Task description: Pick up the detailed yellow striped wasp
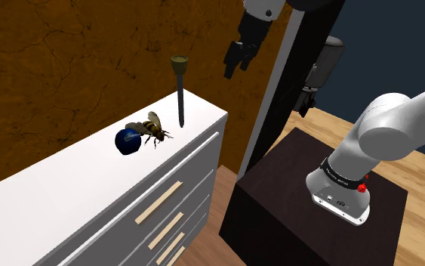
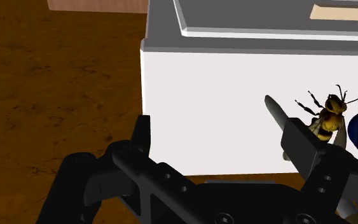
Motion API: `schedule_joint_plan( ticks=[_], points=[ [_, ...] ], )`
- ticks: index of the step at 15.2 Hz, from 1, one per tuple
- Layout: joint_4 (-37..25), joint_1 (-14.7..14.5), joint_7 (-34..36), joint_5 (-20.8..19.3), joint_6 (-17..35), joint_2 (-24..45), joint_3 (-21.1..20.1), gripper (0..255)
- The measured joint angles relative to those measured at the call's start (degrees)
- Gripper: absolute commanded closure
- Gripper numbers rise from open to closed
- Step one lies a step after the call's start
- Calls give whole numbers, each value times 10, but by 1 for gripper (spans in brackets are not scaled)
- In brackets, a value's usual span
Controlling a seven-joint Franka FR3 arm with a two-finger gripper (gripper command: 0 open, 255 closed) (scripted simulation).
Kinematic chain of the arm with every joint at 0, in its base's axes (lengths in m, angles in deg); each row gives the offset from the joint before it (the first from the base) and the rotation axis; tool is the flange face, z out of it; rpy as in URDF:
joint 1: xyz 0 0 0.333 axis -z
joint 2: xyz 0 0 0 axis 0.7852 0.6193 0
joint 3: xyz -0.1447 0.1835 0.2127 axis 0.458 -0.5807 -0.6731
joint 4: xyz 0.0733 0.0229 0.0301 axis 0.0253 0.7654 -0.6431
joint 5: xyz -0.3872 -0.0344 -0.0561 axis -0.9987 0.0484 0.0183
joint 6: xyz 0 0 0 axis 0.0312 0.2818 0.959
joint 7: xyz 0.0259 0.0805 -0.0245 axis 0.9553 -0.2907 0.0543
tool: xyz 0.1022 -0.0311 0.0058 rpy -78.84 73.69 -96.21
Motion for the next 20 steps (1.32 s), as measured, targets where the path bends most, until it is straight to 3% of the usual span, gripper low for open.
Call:
schedule_joint_plan(
  ticks=[6,11,14,20],
  points=[
    [-18,-9,48,4,97,99,-59,0],
    [-62,-8,105,-25,163,197,-109,0],
    [-87,-9,143,-55,196,252,-133,0],
    [-170,-29,243,-162,247,389,-160,0]
  ],
)
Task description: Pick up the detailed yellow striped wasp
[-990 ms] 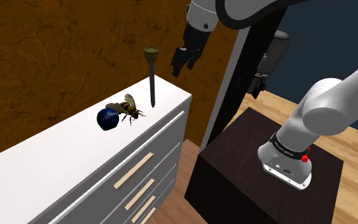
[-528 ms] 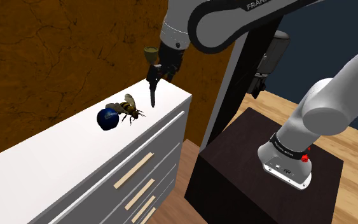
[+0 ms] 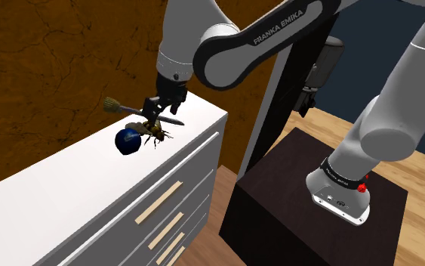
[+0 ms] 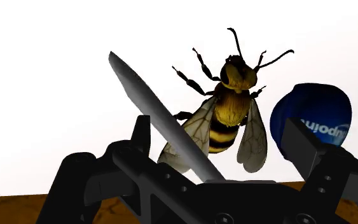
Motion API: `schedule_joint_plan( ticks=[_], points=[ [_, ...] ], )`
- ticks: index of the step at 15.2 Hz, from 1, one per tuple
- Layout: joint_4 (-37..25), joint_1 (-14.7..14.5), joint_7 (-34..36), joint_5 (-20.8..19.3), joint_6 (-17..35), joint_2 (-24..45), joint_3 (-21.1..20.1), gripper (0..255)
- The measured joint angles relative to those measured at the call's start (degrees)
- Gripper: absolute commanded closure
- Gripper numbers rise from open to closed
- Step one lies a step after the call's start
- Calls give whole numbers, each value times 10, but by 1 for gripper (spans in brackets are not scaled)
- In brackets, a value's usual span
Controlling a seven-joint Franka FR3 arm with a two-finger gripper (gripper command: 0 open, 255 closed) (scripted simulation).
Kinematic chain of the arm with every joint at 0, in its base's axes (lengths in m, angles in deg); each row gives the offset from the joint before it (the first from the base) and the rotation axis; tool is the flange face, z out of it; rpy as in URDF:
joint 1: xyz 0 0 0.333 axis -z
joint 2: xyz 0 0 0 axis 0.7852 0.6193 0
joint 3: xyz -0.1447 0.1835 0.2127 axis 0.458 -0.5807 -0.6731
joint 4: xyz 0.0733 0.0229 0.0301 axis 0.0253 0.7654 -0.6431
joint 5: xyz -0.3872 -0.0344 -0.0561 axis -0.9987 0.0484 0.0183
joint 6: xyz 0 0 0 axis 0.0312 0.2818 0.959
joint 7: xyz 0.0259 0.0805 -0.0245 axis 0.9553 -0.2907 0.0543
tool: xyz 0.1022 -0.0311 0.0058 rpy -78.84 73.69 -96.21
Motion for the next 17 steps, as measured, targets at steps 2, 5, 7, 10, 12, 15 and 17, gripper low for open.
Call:
schedule_joint_plan(
  ticks=[2,5,7,10,12,15,17],
  points=[
    [-29,-15,31,-35,6,38,2,0],
    [-33,-24,47,-56,22,62,8,0],
    [-31,-27,54,-68,35,73,13,0],
    [-26,-33,66,-84,55,88,21,0],
    [-23,-34,67,-85,57,89,21,255],
    [-23,-34,68,-85,58,89,21,255],
    [-23,-34,68,-85,57,89,21,255]
  ],
)
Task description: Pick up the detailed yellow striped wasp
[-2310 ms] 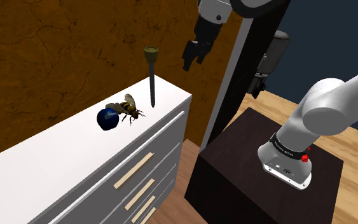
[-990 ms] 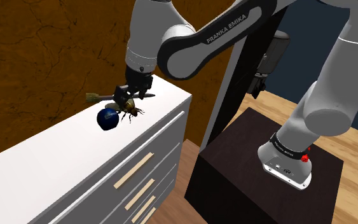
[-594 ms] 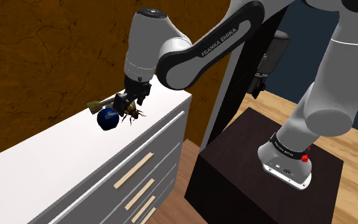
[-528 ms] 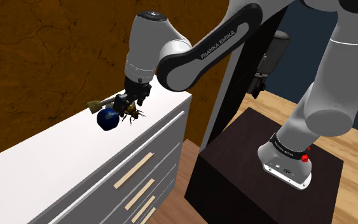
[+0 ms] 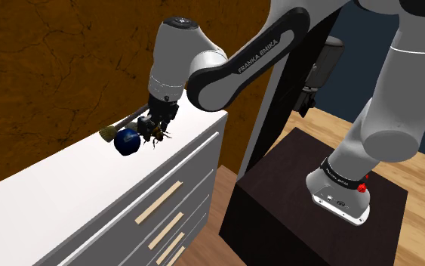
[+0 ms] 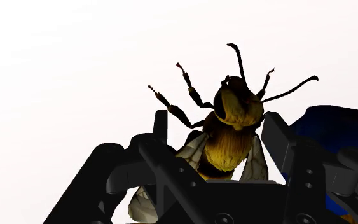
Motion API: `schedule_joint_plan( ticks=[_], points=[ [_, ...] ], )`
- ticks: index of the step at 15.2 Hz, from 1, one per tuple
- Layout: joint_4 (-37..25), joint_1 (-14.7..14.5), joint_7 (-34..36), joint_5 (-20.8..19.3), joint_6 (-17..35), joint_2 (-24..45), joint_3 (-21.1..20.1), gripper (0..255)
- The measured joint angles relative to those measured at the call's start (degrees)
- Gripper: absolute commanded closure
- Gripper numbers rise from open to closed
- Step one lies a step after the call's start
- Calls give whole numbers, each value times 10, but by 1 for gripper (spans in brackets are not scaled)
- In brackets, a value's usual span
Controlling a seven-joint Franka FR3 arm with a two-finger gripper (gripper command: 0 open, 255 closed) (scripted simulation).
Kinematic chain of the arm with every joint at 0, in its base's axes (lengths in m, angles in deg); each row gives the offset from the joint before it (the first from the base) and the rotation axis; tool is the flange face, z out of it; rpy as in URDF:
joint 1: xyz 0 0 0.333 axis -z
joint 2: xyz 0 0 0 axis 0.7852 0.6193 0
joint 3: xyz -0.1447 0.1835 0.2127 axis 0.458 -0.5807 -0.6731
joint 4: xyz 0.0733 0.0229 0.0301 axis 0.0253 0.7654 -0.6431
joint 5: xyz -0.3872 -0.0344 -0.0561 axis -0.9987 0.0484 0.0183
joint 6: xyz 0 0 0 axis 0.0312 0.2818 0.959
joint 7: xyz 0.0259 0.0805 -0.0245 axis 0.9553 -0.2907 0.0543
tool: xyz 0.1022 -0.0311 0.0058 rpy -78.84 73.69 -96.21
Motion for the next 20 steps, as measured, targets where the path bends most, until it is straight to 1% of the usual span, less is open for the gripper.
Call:
schedule_joint_plan(
  ticks=[4,6,15,20],
  points=[
    [0,0,0,0,1,0,0,255],
    [-1,3,-5,7,-7,-6,-3,255],
    [-22,17,-34,48,-63,-48,-20,255],
    [-40,20,-45,64,-94,-63,-24,255]
  ],
)
